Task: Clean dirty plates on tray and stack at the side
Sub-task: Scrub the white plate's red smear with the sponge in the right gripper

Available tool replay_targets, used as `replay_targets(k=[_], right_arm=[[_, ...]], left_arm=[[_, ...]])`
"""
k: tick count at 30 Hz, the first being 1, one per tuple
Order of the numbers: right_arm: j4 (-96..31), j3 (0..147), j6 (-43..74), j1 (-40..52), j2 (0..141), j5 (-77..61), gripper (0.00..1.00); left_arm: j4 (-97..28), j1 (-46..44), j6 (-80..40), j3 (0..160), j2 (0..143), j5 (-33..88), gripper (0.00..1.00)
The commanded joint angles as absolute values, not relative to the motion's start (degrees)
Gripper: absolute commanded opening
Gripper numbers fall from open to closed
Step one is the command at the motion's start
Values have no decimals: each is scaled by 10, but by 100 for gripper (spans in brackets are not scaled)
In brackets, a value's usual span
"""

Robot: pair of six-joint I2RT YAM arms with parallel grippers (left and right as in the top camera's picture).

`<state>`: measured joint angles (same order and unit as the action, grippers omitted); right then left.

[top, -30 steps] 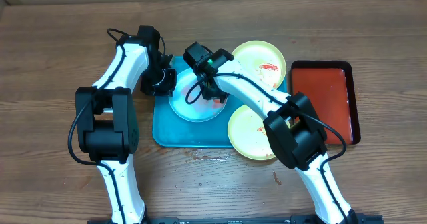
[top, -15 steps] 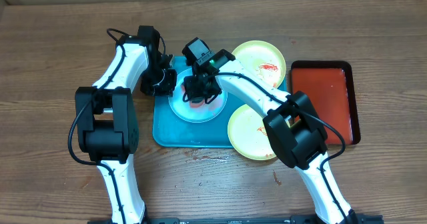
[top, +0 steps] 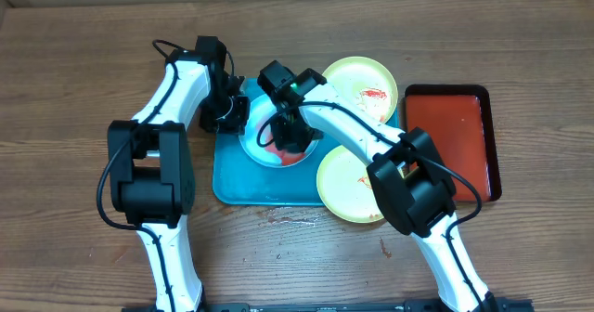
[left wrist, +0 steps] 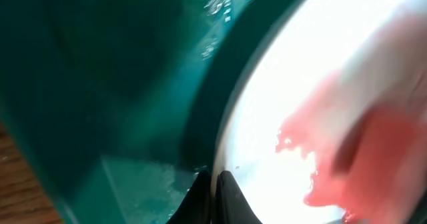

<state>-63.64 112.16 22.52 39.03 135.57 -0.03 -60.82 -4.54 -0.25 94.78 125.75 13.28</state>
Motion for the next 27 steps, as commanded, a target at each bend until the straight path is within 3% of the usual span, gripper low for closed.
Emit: replay_targets(k=[1, 10, 16, 27], right_arm=[[-609, 1115, 245, 370, 1366, 185, 4], [-508, 1115, 244, 392, 1366, 183, 4], [-445, 1115, 195, 392, 1368, -17, 4], [-571, 1115, 174, 392, 1374, -176, 4]], left_arm=[[-612, -42, 7, 953, 1263, 121, 4], [-613, -42, 7, 953, 1263, 121, 4], [-613, -42, 7, 953, 1263, 121, 4], [-612, -42, 7, 953, 1263, 121, 4]])
